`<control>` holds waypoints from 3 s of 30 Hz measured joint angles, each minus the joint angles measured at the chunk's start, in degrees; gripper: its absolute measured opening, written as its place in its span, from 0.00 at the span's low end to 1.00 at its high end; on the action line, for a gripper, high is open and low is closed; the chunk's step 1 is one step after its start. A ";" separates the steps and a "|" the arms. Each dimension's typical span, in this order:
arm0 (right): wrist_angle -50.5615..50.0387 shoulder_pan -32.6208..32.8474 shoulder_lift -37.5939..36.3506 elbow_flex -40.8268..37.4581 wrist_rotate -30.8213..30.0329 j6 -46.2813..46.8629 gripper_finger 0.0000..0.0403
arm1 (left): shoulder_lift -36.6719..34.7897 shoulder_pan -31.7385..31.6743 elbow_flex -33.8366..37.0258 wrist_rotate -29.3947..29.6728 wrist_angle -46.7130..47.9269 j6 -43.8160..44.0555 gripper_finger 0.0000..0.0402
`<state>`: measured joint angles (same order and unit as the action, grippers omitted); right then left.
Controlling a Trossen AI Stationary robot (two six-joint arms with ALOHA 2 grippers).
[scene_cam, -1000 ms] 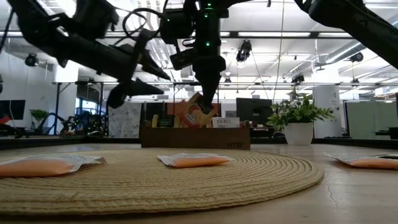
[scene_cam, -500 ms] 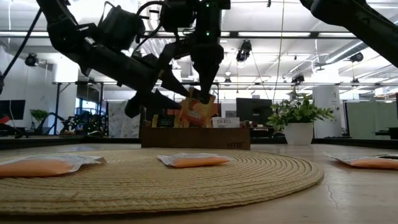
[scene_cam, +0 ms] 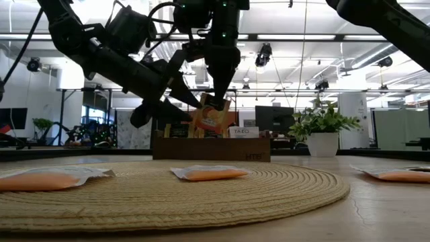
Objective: Pick & Place Tea
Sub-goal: Put the yellow tea bag into the middle section of the wooden organizer
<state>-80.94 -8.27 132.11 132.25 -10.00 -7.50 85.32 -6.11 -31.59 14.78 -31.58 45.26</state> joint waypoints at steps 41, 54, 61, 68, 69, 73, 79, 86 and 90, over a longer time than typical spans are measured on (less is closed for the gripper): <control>6.73 -0.50 0.17 -5.29 -0.57 -2.92 0.02 | -8.83 1.36 0.07 0.15 7.68 -0.02 0.46; 3.15 -0.76 0.26 -4.46 -3.48 -1.73 0.02 | -7.53 1.95 0.07 0.27 7.68 -1.70 0.46; 2.70 -0.74 0.26 -1.93 -2.71 -1.69 0.02 | -4.09 1.92 0.07 1.30 6.58 -1.81 0.46; 0.41 -0.63 0.26 -1.84 -0.17 -1.49 0.02 | -1.87 1.81 0.07 3.25 3.95 -2.01 0.46; 0.17 -0.63 0.26 -1.84 -0.14 -1.49 0.02 | -1.59 1.77 0.07 3.71 3.69 -2.02 0.46; -0.99 -0.63 0.26 -1.86 0.00 -1.53 0.02 | -0.27 1.70 0.07 4.84 1.61 -2.11 0.46; -1.14 -0.61 0.26 -2.08 0.39 -1.51 0.02 | 2.78 1.29 0.07 4.87 -3.43 -2.08 0.46; -0.86 -0.50 0.26 -2.01 2.73 -1.30 0.02 | 4.95 1.14 0.07 4.84 -4.89 -1.83 0.46; -0.70 -0.50 0.26 -1.99 2.75 -1.18 0.02 | 4.98 0.99 0.07 4.84 -4.95 -1.82 0.46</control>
<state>-81.65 -8.78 132.38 130.26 -7.25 -8.68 90.30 -5.12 -31.53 19.62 -36.53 43.44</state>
